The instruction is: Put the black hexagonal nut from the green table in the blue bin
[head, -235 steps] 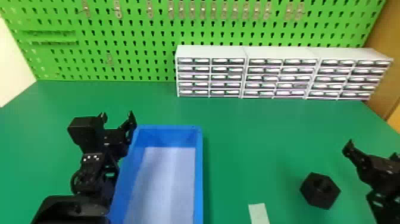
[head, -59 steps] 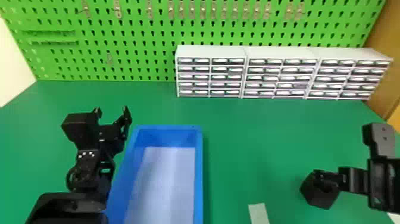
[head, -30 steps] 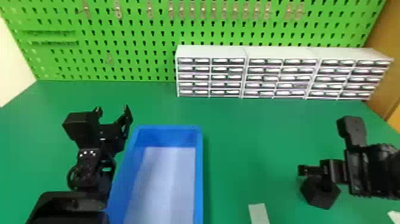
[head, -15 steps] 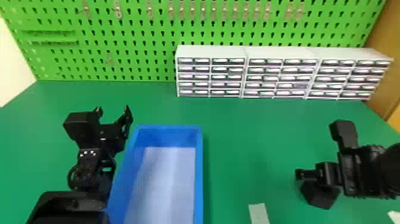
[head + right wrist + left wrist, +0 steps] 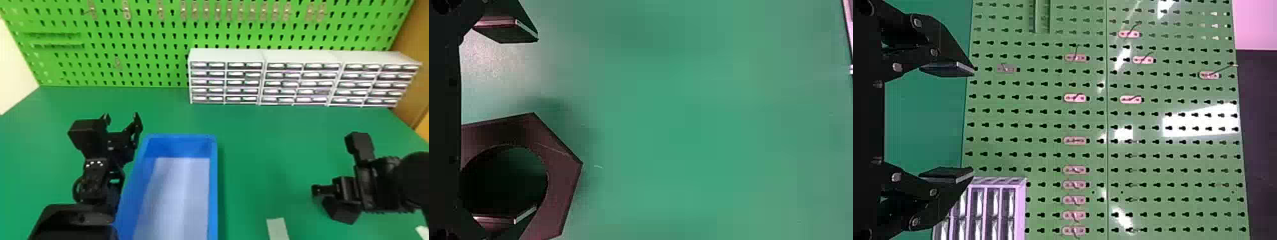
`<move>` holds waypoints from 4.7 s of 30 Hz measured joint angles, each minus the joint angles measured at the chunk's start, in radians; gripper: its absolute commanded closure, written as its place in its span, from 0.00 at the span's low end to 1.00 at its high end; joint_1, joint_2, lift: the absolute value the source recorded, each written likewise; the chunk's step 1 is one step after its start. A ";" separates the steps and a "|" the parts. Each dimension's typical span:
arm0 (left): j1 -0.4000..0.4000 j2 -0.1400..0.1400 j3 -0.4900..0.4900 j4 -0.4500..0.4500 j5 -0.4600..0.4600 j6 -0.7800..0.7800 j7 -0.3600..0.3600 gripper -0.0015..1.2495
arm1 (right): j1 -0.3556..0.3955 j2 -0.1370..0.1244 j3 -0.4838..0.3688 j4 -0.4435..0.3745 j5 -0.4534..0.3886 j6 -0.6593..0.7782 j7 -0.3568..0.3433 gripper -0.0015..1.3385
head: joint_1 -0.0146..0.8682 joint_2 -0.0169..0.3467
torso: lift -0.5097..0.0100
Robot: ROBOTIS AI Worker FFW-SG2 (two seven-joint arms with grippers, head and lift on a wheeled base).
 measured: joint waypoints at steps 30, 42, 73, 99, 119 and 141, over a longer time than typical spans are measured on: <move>-0.004 0.000 0.000 0.000 0.002 -0.005 0.001 0.42 | 0.000 0.015 0.010 0.104 0.009 -0.039 0.000 0.66 | 0.76 0.20 | 0.80; -0.003 0.000 -0.006 0.005 0.002 -0.005 0.000 0.42 | -0.001 -0.012 0.026 0.110 -0.032 -0.042 0.000 0.76 | 0.76 0.20 | 0.80; -0.001 0.000 -0.010 0.006 0.002 -0.005 0.001 0.42 | 0.080 0.018 -0.162 -0.043 -0.144 -0.189 0.000 0.82 | 0.76 0.20 | 0.80; -0.001 0.000 -0.017 0.009 0.002 -0.005 0.001 0.42 | 0.191 0.064 -0.114 -0.120 -0.148 -0.714 0.013 0.82 | 0.76 0.20 | 0.80; 0.001 0.000 -0.018 0.010 0.004 -0.005 0.001 0.42 | 0.158 0.094 0.024 -0.128 -0.048 -0.897 0.045 0.88 | 0.76 0.20 | 0.80; 0.008 0.000 0.010 -0.006 0.008 -0.005 0.016 0.42 | 0.112 0.084 0.181 -0.163 -0.089 -0.819 0.105 0.88 | 0.76 0.20 | 0.80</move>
